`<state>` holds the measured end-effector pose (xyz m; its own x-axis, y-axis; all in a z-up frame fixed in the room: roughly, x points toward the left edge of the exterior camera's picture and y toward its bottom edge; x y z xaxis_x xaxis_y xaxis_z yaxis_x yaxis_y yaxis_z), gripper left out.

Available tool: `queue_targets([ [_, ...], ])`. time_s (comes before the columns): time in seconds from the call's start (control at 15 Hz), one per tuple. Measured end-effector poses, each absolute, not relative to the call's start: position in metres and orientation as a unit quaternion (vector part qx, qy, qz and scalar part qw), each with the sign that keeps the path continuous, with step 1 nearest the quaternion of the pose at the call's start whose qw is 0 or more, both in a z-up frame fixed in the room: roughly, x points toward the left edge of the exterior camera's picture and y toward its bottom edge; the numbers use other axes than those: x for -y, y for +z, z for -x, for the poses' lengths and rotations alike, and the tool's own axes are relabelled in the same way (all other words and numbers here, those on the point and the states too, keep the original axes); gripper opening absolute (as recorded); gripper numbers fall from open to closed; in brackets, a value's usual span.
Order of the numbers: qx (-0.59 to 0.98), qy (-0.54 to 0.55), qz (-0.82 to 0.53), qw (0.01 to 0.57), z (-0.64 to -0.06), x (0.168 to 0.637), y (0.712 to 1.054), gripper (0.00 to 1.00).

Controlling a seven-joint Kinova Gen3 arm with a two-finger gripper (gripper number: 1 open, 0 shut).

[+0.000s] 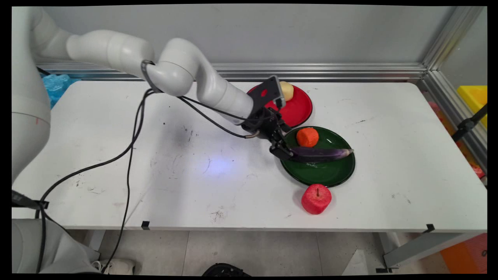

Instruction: Pick up the eggplant from the green plate, then place the picked object on the red plate

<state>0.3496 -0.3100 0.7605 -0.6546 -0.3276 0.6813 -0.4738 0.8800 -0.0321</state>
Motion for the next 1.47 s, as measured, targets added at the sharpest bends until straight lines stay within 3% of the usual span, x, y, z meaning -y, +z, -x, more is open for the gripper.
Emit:
queue_targets([
  [0.87,0.905,0.087,-0.227,0.35,-0.321,0.332,0.72,1.0],
  [0.93,0.905,0.085,-0.226,0.349,-0.32,0.332,0.718,0.0],
  [1.47,0.909,0.074,-0.215,0.349,-0.323,0.33,0.73,0.0],
])
